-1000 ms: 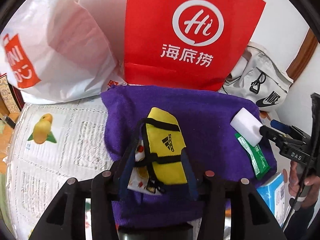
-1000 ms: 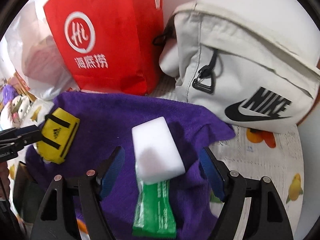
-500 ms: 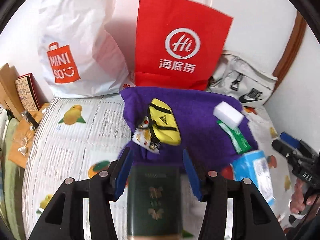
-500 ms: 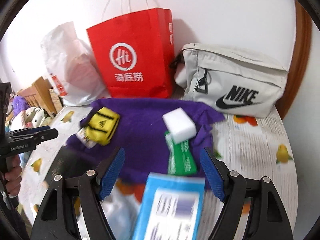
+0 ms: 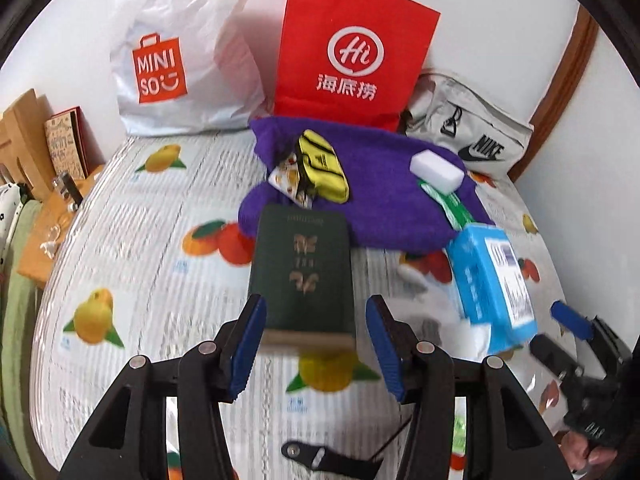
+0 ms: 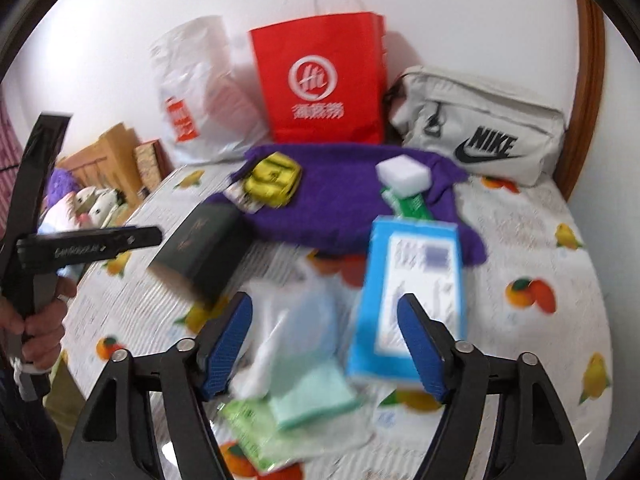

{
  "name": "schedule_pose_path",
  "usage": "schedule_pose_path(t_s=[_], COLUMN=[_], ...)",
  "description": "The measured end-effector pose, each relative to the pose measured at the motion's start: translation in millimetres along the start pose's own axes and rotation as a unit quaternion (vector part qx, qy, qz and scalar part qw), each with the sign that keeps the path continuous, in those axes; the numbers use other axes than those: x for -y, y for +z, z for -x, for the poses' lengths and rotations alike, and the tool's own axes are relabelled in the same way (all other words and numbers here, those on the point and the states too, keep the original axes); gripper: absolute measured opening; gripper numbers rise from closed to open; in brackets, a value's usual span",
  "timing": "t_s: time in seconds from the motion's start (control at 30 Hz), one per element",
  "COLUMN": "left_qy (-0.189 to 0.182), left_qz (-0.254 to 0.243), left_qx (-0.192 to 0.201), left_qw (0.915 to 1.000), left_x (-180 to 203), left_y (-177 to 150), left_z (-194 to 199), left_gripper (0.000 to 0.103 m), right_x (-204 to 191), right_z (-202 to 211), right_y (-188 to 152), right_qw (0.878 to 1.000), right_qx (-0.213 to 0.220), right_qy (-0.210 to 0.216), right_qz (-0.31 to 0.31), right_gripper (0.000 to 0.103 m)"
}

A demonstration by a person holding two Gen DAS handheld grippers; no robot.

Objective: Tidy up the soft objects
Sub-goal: 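Grasp the white rolled cloth with the right tool while the left tool reaches toward the black strap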

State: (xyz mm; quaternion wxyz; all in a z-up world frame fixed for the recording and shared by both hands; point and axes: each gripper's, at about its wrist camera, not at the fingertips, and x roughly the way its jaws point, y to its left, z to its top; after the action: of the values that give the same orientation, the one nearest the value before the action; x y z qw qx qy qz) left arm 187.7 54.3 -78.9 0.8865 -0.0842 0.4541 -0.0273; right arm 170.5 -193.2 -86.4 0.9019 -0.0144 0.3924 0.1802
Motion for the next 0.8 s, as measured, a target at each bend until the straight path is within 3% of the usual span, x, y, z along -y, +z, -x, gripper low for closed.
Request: schedule_pose_path(t_s=[0.27, 0.5, 0.6, 0.7, 0.8], left_qy=[-0.009, -0.003, 0.007, 0.002, 0.000], left_qz=[0.004, 0.007, -0.002, -0.005, -0.006], left_qx=[-0.008, -0.021, -0.025, -0.027, -0.030], left_qw=[0.9999, 0.9998, 0.9997, 0.9996, 0.9995], left_x=[-8.3, -27.6, -31.5, -34.4, -34.5], left_y=[-29.4, -55.9, -63.1, -66.7, -69.7], left_z=[-2.2, -9.3, -10.5, -10.9, -11.8], left_gripper=[0.058, 0.058, 0.058, 0.058, 0.058], right_x=[-27.6, -39.3, -42.6, -47.4, -51.9], right_z=[-8.1, -42.9, -54.9, -59.4, -53.9], right_y=[-41.0, -59.7, -64.0, -64.6, -62.7], right_qw=[1.000, 0.999, 0.999, 0.999, 0.999], right_qx=[-0.004, -0.032, -0.039, -0.038, -0.025], right_qy=[0.024, 0.012, 0.015, 0.019, 0.022], right_qz=[0.013, 0.021, 0.021, 0.031, 0.042], right_gripper=[0.067, 0.058, 0.046, 0.021, 0.019])
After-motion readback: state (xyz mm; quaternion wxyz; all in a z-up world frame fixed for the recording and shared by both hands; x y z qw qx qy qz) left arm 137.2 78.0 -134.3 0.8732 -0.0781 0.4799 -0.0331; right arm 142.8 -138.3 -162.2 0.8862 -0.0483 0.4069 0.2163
